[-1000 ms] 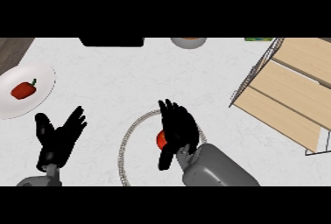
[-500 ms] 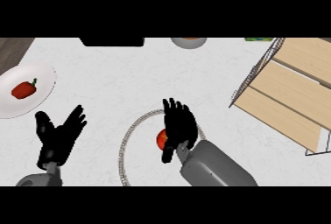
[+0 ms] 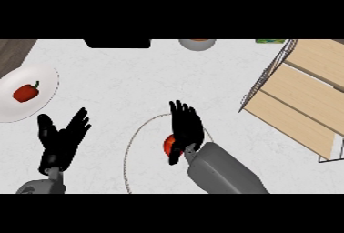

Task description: Pick the tomato from the placemat and place it in the tiered shelf

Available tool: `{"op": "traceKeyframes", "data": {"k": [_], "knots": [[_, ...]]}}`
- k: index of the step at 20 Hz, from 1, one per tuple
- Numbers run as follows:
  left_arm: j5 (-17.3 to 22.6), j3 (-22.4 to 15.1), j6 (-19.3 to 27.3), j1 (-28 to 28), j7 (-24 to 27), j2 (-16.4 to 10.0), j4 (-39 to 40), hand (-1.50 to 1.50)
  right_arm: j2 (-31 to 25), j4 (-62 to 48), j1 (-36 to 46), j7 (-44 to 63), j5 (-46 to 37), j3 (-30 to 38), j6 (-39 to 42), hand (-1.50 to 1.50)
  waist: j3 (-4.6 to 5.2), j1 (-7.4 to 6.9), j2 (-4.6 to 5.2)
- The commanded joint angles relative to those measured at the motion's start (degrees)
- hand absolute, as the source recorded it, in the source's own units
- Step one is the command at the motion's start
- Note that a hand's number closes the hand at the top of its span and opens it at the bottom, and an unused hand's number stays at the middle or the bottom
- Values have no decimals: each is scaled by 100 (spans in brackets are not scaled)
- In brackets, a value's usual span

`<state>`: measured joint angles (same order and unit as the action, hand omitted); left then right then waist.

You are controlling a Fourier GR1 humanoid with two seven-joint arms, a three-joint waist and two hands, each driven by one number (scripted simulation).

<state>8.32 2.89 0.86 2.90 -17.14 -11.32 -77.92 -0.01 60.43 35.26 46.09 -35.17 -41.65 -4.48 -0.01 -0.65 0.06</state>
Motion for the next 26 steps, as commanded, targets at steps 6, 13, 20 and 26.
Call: {"op": "traceKeyframes", "data": {"k": [6,13,20,26], "knots": [[-14,32,-155,-222,-170,-16,-349,0,1,-1184,616,-761,843,-364,-655,-150,-3,-96,15],[-139,-49,40,-2,-217,227,-267,0,0,-980,293,-1351,946,-839,112,150,-1,-40,7],[-11,247,-114,53,-198,26,-99,0,-26,-406,-32,-1188,696,-775,-567,150,0,67,-14],[-79,197,-78,-276,27,100,-29,0,-521,56,-585,566,651,103,-2076,150,7,312,-94]]}}
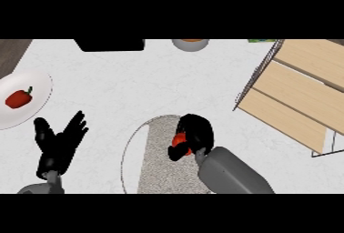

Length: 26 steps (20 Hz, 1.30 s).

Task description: Pick the tomato from the placemat and place it in the tiered shelf

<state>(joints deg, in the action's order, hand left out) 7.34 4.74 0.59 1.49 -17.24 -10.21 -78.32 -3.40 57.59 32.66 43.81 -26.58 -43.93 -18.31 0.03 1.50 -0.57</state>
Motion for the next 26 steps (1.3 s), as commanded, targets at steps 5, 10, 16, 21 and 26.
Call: {"op": "traceKeyframes", "data": {"k": [5,10,16,21,26], "knots": [[151,147,-188,-313,-69,-163,-56,0,-576,1891,-34,1875,-1256,373,-1052,150,7,91,-77],[25,151,-56,-215,49,-152,-57,0,-685,3047,391,3161,-2468,532,-458,150,16,191,-118],[-97,92,64,-280,155,-38,57,0,-954,4289,847,3854,-3021,1366,891,150,20,250,-116],[117,255,-117,-199,137,-150,81,0,-1177,5254,782,4136,-3270,1802,1823,150,19,223,-98],[107,173,-142,-267,123,-74,51,0,-1512,5649,1155,4140,-2903,2854,2515,150,17,116,-62]]}}
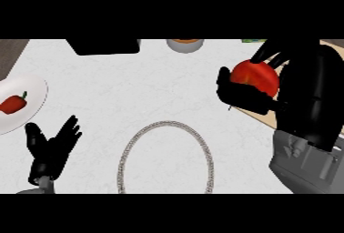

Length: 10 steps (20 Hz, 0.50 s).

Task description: Pick the tomato from the placemat and place it in the tiered shelf

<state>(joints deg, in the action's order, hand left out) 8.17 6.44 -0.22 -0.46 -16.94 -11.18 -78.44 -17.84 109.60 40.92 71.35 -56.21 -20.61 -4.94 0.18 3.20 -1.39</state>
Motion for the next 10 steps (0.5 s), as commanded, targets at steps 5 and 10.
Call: {"op": "traceKeyframes", "data": {"k": [5,10], "knots": [[54,23,-158,74,-44,-108,-10,0,-494,473,538,1044,383,1447,1692,150,-7,-139,62],[-155,-186,67,178,-2,150,14,0,-1002,259,894,682,974,2282,2290,150,-8,-165,77]]}}
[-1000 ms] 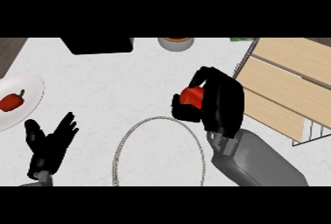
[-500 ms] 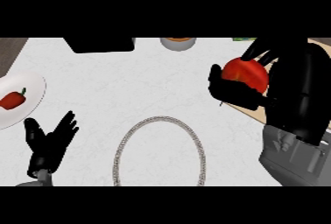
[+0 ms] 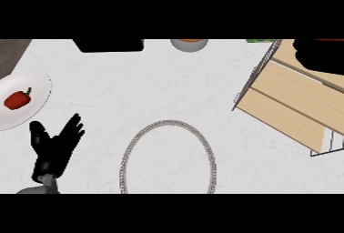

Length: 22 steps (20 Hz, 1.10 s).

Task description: Pick the tomato from the placemat and place it in the tiered shelf

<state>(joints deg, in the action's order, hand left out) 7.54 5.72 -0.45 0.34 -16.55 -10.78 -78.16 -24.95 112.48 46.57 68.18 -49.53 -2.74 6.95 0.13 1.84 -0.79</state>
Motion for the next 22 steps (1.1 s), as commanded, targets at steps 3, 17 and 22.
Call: {"op": "traceKeyframes", "data": {"k": [3,17,22], "knots": [[-114,-121,149,174,-129,112,-138,0,-450,-224,344,670,771,907,1290,150,-9,-80,25],[10,91,-106,357,-86,-40,156,0,-1003,-1537,-335,-1007,982,1540,1146,150,-10,-187,81],[-102,31,-119,360,-130,-37,96,0,-879,-2110,-85,-1266,571,1374,782,150,-10,-225,85]]}}
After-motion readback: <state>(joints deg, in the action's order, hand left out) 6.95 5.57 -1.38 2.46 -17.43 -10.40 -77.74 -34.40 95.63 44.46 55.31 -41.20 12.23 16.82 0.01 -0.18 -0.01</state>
